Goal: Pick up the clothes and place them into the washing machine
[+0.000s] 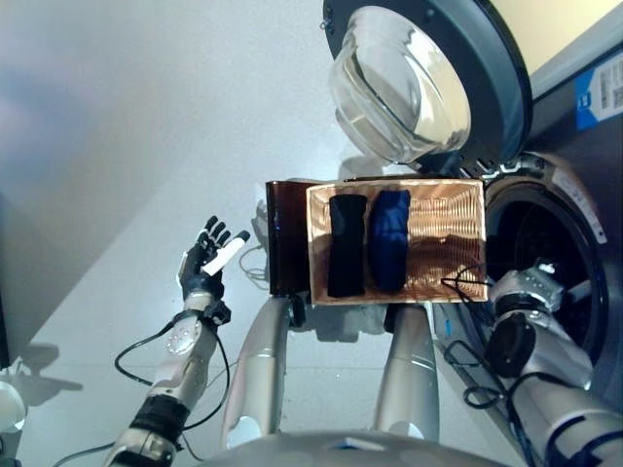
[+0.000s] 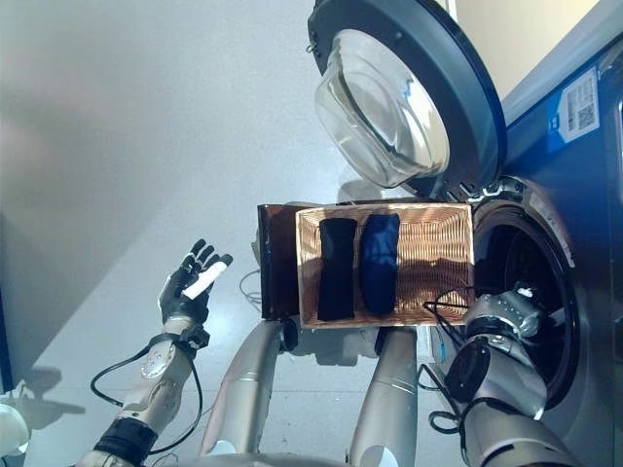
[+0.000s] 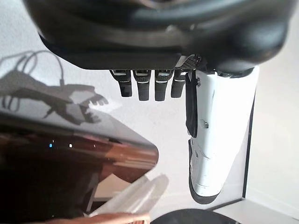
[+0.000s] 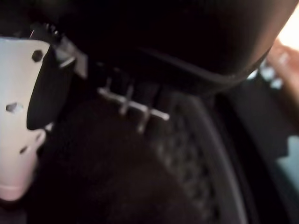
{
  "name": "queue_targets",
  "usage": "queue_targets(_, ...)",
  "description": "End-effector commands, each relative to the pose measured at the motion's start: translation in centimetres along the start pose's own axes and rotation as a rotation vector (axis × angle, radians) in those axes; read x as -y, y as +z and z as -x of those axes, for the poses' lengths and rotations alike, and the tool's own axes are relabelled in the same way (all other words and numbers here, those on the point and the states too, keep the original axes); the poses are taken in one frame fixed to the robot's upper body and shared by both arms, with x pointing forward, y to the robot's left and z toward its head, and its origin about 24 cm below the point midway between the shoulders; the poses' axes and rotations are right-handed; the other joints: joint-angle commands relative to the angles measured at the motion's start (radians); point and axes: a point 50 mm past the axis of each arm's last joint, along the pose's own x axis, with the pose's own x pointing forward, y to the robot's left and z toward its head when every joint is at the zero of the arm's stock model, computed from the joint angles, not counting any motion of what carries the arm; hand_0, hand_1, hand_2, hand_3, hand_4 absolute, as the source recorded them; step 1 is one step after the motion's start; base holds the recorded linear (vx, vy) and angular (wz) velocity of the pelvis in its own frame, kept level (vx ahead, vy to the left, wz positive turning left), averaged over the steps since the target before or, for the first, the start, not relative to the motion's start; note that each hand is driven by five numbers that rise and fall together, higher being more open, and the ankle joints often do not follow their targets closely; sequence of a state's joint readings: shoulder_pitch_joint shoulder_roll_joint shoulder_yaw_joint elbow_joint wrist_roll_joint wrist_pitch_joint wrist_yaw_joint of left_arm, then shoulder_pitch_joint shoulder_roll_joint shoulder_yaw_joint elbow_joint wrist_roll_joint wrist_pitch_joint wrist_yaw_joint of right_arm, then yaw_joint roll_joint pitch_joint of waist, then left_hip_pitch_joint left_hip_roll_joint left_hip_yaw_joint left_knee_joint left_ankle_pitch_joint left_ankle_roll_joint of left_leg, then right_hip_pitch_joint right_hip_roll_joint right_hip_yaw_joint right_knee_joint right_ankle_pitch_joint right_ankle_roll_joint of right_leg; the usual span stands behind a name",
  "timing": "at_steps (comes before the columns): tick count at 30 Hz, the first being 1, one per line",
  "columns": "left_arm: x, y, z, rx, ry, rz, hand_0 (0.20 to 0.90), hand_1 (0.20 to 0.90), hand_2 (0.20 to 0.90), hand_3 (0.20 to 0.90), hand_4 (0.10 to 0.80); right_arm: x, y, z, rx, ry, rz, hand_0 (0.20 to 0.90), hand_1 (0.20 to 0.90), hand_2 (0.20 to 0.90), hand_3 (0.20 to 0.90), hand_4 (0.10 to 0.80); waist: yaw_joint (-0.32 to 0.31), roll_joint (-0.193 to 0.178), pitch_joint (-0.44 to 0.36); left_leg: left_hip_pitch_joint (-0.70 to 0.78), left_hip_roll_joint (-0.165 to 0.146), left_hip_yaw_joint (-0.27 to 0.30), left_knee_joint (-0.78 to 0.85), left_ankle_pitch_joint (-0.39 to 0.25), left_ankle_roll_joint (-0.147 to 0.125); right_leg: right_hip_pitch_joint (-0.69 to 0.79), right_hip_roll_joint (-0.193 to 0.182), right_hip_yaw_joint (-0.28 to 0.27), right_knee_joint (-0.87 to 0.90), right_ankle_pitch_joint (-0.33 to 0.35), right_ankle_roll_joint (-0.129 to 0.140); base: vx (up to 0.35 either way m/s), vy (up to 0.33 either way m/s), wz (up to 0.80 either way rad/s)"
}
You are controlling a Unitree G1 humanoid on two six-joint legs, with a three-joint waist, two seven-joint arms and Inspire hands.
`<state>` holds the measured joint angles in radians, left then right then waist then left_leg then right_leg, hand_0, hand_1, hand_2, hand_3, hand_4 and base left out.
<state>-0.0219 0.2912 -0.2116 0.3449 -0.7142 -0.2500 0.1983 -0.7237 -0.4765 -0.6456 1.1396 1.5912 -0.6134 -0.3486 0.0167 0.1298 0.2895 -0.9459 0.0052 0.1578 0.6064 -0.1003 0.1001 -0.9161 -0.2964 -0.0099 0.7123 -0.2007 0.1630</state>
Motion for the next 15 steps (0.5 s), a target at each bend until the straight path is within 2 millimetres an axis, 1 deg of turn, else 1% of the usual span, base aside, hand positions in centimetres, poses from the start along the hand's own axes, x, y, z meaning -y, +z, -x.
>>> queue_targets(1, -0.5, 3.0, 0.0, 0.172, -0.013, -0.018, 0.900, 0.900, 0.900, 0.900, 0.800, -5.5, 5.0, -0.4, 0.214, 0.202, 0.023, 0.200, 0.200, 0.200, 0.200, 0.300, 0.001, 0.012, -0.049, 0.048, 0.047, -0.069, 0.082, -0.133, -0.120, -0.006, 0.008, 0.005, -0.091, 0.135, -0.033, -0.108, 0.008, -0.01)
queue_targets(2, -0.3, 3.1, 0.0, 0.178, -0.020, -0.015, 0.900, 0.900, 0.900, 0.900, 0.800, -5.6, 5.0, -0.5, 0.218, 0.200, 0.027, 0.200, 0.200, 0.200, 0.200, 0.300, -0.001, 0.011, -0.043, 0.039, 0.049, -0.057, 0.082, -0.114, -0.116, -0.012, 0.002, -0.002, -0.095, 0.154, -0.040, 0.000, 0.000, 0.00)
queue_targets(4, -0.3, 3.3, -0.1, 0.185, -0.022, -0.014, 0.900, 0.900, 0.900, 0.900, 0.800, -5.6, 5.2, -0.5, 0.223, 0.189, 0.034, 0.200, 0.200, 0.200, 0.200, 0.300, 0.001, 0.010, -0.048, 0.045, 0.046, -0.067, 0.086, -0.134, -0.120, -0.006, 0.006, 0.007, -0.086, 0.134, -0.034, 0.000, 0.000, 0.00)
queue_targets(5, -0.3, 3.2, 0.0, 0.184, -0.024, -0.015, 0.900, 0.900, 0.900, 0.900, 0.800, -5.6, 5.3, -0.6, 0.224, 0.182, 0.040, 0.200, 0.200, 0.200, 0.200, 0.300, -0.001, 0.010, -0.042, 0.036, 0.048, -0.056, 0.084, -0.114, -0.116, -0.012, 0.000, -0.003, -0.092, 0.154, -0.041, 0.000, 0.000, 0.00)
queue_targets(6, -0.4, 3.2, 0.0, 0.182, -0.021, -0.014, 0.900, 0.900, 0.900, 0.900, 0.800, -5.6, 5.3, -0.7, 0.226, 0.176, 0.050, 0.200, 0.200, 0.200, 0.200, 0.300, 0.002, 0.011, -0.049, 0.043, 0.045, -0.069, 0.086, -0.134, -0.120, -0.006, 0.006, 0.006, -0.086, 0.134, -0.035, -0.100, 0.009, 0.02)
queue_targets(7, -0.6, 3.1, 0.1, 0.179, -0.015, -0.014, 0.900, 0.900, 0.900, 0.900, 0.800, -5.5, 5.5, -0.7, 0.231, 0.166, 0.054, 0.200, 0.200, 0.200, 0.200, 0.300, 0.002, 0.012, -0.045, 0.034, 0.045, -0.058, 0.084, -0.113, -0.115, -0.013, 0.001, -0.003, -0.093, 0.153, -0.043, 0.069, -0.002, 0.02)
queue_targets(8, -0.8, 3.2, 0.1, 0.180, -0.007, -0.013, 0.900, 0.900, 0.900, 0.900, 0.800, -5.4, 5.5, -0.8, 0.232, 0.160, 0.053, 0.200, 0.200, 0.200, 0.200, 0.300, 0.005, 0.014, -0.052, 0.039, 0.043, -0.068, 0.082, -0.127, -0.118, -0.008, 0.005, 0.006, -0.091, 0.139, -0.038, -0.097, 0.004, 0.02)
queue_targets(9, -1.0, 3.1, 0.2, 0.177, -0.002, -0.011, 0.900, 0.900, 0.900, 0.900, 0.800, -5.3, 5.7, -0.9, 0.234, 0.153, 0.052, 0.200, 0.200, 0.200, 0.200, 0.300, 0.004, 0.014, -0.047, 0.033, 0.046, -0.059, 0.079, -0.112, -0.115, -0.014, 0.001, -0.003, -0.096, 0.153, -0.043, 0.066, -0.003, 0.02)
queue_targets(11, -1.2, 3.2, 0.3, 0.181, 0.007, -0.007, 0.900, 0.900, 0.900, 0.900, 0.800, -5.1, 5.7, -1.0, 0.235, 0.142, 0.056, 0.200, 0.200, 0.200, 0.200, 0.300, 0.006, 0.016, -0.054, 0.040, 0.043, -0.069, 0.077, -0.130, -0.118, -0.008, 0.006, 0.006, -0.094, 0.135, -0.037, 0.000, 0.000, 0.00)
queue_targets(12, -1.3, 3.1, 0.3, 0.176, 0.009, -0.007, 0.900, 0.900, 0.900, 0.900, 0.800, -4.9, 5.9, -1.1, 0.236, 0.135, 0.060, 0.200, 0.200, 0.200, 0.200, 0.300, 0.004, 0.015, -0.047, 0.033, 0.043, -0.057, 0.076, -0.110, -0.113, -0.016, 0.001, -0.002, -0.099, 0.155, -0.044, 0.000, 0.000, 0.00)
queue_targets(14, -1.3, 3.1, 0.3, 0.177, 0.008, -0.005, 0.900, 0.900, 0.900, 0.900, 0.800, -4.6, 5.8, -1.2, 0.232, 0.120, 0.063, 0.200, 0.200, 0.200, 0.200, 0.300, 0.007, 0.016, -0.054, 0.041, 0.041, -0.067, 0.076, -0.131, -0.116, -0.012, 0.007, 0.008, -0.094, 0.138, -0.037, 0.000, 0.000, 0.00)
queue_targets(15, -1.3, 3.1, 0.3, 0.176, 0.007, -0.007, 0.900, 0.900, 0.900, 0.900, 0.800, -4.4, 6.0, -1.3, 0.234, 0.112, 0.073, 0.214, 0.214, 0.214, 0.214, 0.310, 0.004, 0.014, -0.048, 0.033, 0.042, -0.054, 0.075, -0.111, -0.111, -0.017, 0.001, 0.000, -0.101, 0.159, -0.043, -0.069, 0.015, -0.02)
